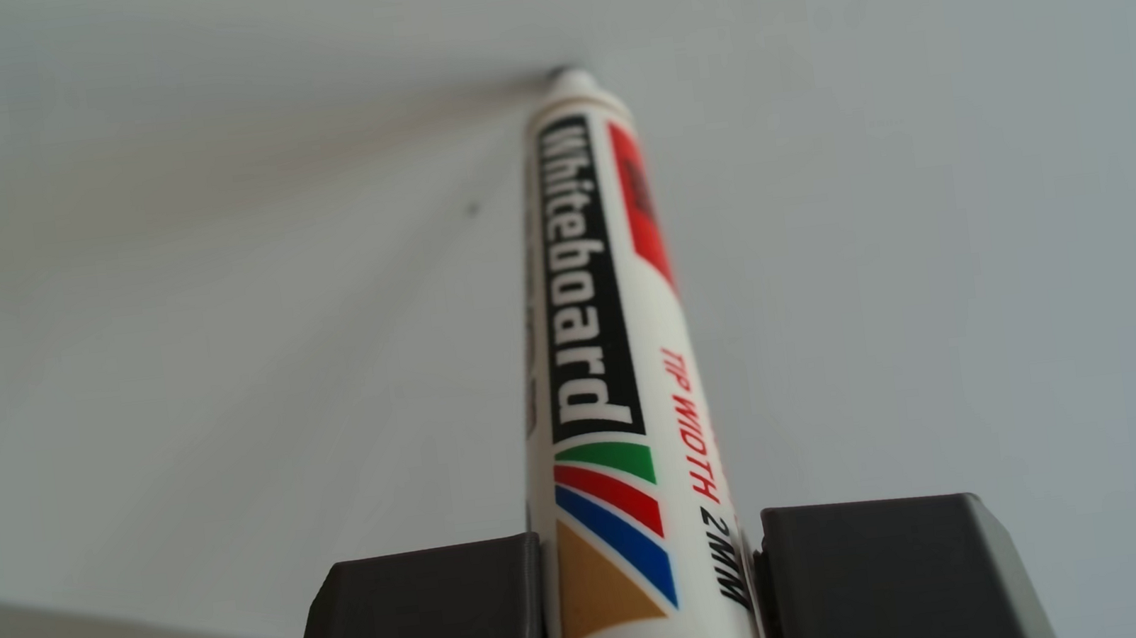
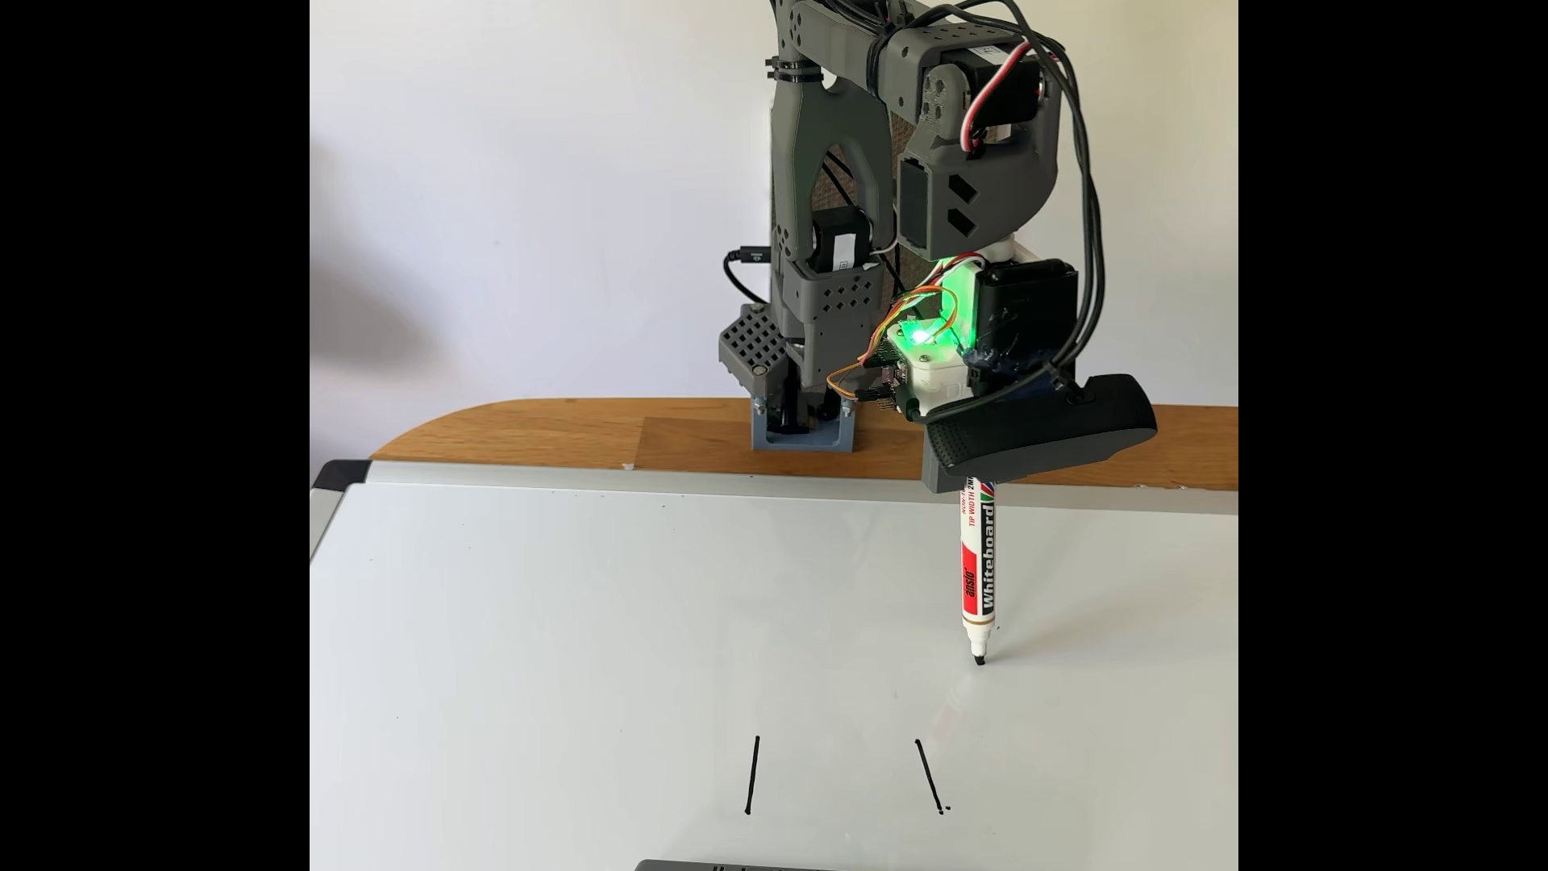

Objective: Draw a face

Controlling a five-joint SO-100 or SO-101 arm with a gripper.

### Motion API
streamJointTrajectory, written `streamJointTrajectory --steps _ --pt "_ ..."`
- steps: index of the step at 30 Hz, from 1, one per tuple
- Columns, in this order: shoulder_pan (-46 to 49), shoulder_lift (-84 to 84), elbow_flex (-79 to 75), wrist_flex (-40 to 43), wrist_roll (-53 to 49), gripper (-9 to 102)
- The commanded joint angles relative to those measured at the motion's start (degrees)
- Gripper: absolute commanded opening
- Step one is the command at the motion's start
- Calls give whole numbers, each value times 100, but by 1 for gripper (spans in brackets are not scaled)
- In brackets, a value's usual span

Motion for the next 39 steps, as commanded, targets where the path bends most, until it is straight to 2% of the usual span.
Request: streamJointTrajectory --steps 1,14,39 --pt "281 62 149 -18 -79 -1" --pt "1011 70 229 70 -149 -1" --pt "3683 9 229 -9 -1512 -1"
